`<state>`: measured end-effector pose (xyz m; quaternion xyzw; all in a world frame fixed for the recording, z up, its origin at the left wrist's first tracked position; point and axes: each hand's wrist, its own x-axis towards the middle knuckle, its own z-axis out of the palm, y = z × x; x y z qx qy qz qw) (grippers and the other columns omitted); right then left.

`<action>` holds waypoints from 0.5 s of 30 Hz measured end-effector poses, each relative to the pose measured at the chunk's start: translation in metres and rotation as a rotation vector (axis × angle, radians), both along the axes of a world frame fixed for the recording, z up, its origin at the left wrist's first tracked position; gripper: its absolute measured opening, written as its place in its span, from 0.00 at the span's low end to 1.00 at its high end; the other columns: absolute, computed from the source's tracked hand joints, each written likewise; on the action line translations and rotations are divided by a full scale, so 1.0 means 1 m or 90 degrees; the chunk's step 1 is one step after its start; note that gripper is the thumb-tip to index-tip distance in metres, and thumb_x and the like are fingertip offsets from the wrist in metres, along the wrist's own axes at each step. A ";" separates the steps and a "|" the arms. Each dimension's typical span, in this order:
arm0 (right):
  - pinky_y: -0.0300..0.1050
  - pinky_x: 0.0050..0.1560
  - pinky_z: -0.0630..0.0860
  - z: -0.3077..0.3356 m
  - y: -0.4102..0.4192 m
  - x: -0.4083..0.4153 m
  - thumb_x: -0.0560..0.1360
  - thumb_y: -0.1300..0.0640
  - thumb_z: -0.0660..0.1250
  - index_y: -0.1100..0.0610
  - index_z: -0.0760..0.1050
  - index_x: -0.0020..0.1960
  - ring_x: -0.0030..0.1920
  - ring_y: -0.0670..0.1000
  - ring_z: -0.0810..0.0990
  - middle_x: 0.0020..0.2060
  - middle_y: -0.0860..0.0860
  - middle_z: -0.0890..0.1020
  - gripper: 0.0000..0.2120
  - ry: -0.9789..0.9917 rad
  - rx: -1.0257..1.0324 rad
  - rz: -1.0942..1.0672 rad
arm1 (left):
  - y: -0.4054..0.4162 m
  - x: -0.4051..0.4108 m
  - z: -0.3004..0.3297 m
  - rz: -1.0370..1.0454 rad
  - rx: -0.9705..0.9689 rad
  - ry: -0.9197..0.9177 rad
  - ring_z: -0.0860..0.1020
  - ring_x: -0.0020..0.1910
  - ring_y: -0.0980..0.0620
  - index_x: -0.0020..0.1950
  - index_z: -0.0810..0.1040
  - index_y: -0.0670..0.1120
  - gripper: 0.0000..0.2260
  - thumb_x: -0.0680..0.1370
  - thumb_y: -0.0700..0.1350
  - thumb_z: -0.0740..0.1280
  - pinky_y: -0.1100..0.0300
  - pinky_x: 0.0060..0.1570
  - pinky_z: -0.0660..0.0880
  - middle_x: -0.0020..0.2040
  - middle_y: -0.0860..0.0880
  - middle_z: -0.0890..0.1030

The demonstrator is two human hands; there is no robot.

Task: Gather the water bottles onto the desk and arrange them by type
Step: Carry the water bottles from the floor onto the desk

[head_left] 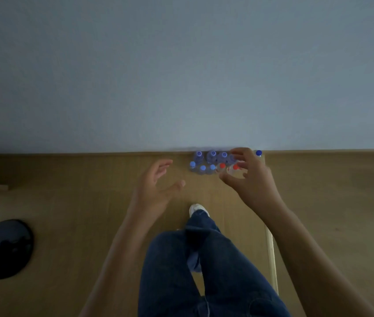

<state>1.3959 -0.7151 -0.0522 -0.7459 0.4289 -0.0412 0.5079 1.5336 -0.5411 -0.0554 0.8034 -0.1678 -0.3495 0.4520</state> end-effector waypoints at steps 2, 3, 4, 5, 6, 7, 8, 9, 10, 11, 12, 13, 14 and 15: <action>0.31 0.46 0.69 -0.013 -0.002 0.011 0.72 0.57 0.75 0.48 0.71 0.62 0.55 0.44 0.76 0.55 0.43 0.77 0.22 0.011 0.001 0.000 | -0.003 0.013 -0.018 0.003 -0.009 0.002 0.74 0.65 0.60 0.56 0.73 0.63 0.19 0.73 0.46 0.76 0.68 0.59 0.67 0.61 0.59 0.77; 0.31 0.47 0.69 -0.019 -0.003 0.016 0.72 0.57 0.75 0.48 0.71 0.62 0.56 0.45 0.76 0.55 0.43 0.77 0.22 0.016 -0.001 -0.003 | -0.004 0.020 -0.028 0.003 -0.012 0.002 0.73 0.65 0.61 0.56 0.73 0.63 0.19 0.73 0.46 0.76 0.65 0.61 0.69 0.61 0.61 0.76; 0.32 0.47 0.69 -0.026 -0.004 0.020 0.72 0.58 0.75 0.48 0.71 0.62 0.57 0.45 0.76 0.56 0.43 0.77 0.22 0.020 -0.003 -0.006 | -0.005 0.026 -0.037 0.001 -0.013 -0.001 0.73 0.65 0.62 0.56 0.73 0.63 0.19 0.73 0.46 0.76 0.62 0.62 0.70 0.61 0.62 0.76; 0.34 0.49 0.70 -0.033 -0.004 0.024 0.72 0.58 0.75 0.50 0.72 0.63 0.58 0.45 0.76 0.57 0.43 0.77 0.23 0.026 -0.004 -0.011 | -0.007 0.032 -0.046 -0.005 -0.013 -0.005 0.73 0.65 0.62 0.57 0.73 0.64 0.19 0.73 0.46 0.76 0.60 0.63 0.70 0.61 0.63 0.76; 0.37 0.51 0.70 -0.039 -0.004 0.029 0.72 0.57 0.76 0.51 0.72 0.65 0.59 0.46 0.75 0.58 0.44 0.77 0.24 0.036 -0.004 -0.019 | -0.010 0.039 -0.056 -0.014 -0.014 -0.008 0.73 0.65 0.62 0.57 0.73 0.64 0.19 0.73 0.46 0.76 0.59 0.64 0.70 0.61 0.64 0.76; 0.39 0.53 0.70 -0.046 -0.004 0.033 0.72 0.57 0.75 0.52 0.71 0.66 0.60 0.46 0.75 0.60 0.45 0.77 0.25 0.046 -0.004 -0.028 | -0.013 0.045 -0.066 -0.026 -0.017 -0.008 0.73 0.66 0.61 0.57 0.73 0.64 0.20 0.73 0.46 0.76 0.59 0.64 0.70 0.61 0.63 0.76; 0.40 0.54 0.70 -0.054 -0.003 0.039 0.72 0.57 0.75 0.52 0.71 0.67 0.60 0.46 0.74 0.60 0.45 0.76 0.26 0.054 -0.003 -0.038 | -0.016 0.052 -0.077 -0.040 -0.020 -0.008 0.73 0.66 0.60 0.57 0.73 0.64 0.20 0.73 0.46 0.76 0.60 0.64 0.69 0.62 0.63 0.76; 0.40 0.55 0.70 -0.062 -0.003 0.044 0.72 0.57 0.75 0.52 0.70 0.68 0.60 0.45 0.74 0.61 0.45 0.76 0.26 0.060 -0.003 -0.048 | -0.019 0.059 -0.089 -0.056 -0.022 -0.008 0.73 0.67 0.60 0.57 0.73 0.64 0.21 0.73 0.45 0.76 0.60 0.65 0.69 0.62 0.63 0.76; 0.40 0.55 0.70 -0.070 -0.002 0.049 0.72 0.57 0.75 0.52 0.70 0.68 0.59 0.45 0.73 0.61 0.46 0.76 0.27 0.065 -0.004 -0.062 | -0.020 0.065 -0.100 -0.073 -0.022 -0.007 0.72 0.67 0.59 0.58 0.73 0.65 0.21 0.73 0.45 0.76 0.60 0.65 0.69 0.62 0.63 0.76; 0.39 0.55 0.70 -0.079 0.000 0.053 0.72 0.57 0.75 0.52 0.71 0.68 0.59 0.45 0.74 0.60 0.46 0.76 0.26 0.068 -0.006 -0.079 | -0.021 0.070 -0.112 -0.093 -0.021 -0.005 0.72 0.67 0.59 0.58 0.73 0.64 0.21 0.73 0.45 0.76 0.60 0.65 0.68 0.62 0.63 0.76; 0.38 0.54 0.69 -0.089 0.002 0.057 0.72 0.57 0.75 0.53 0.71 0.67 0.58 0.44 0.74 0.59 0.45 0.76 0.26 0.068 -0.009 -0.093 | -0.022 0.075 -0.125 -0.113 -0.020 -0.003 0.72 0.68 0.59 0.59 0.73 0.63 0.21 0.74 0.45 0.76 0.61 0.65 0.68 0.62 0.62 0.76; 0.37 0.54 0.69 -0.100 0.003 0.060 0.72 0.57 0.76 0.53 0.71 0.66 0.58 0.44 0.74 0.58 0.45 0.76 0.25 0.070 -0.011 -0.105 | -0.021 0.079 -0.138 -0.131 -0.017 -0.003 0.72 0.68 0.60 0.60 0.74 0.62 0.20 0.74 0.45 0.76 0.63 0.65 0.67 0.63 0.62 0.77; 0.36 0.53 0.69 -0.112 0.006 0.063 0.72 0.57 0.76 0.53 0.72 0.66 0.57 0.43 0.74 0.58 0.44 0.76 0.25 0.075 -0.010 -0.117 | -0.021 0.083 -0.152 -0.147 -0.012 -0.002 0.72 0.67 0.60 0.61 0.74 0.60 0.21 0.73 0.45 0.76 0.65 0.63 0.67 0.63 0.62 0.77; 0.36 0.53 0.69 -0.125 0.008 0.066 0.72 0.57 0.76 0.53 0.72 0.66 0.57 0.43 0.74 0.58 0.44 0.77 0.25 0.080 -0.009 -0.130 | -0.020 0.087 -0.166 -0.158 -0.009 -0.003 0.72 0.67 0.61 0.61 0.74 0.59 0.21 0.73 0.44 0.76 0.67 0.62 0.66 0.62 0.61 0.76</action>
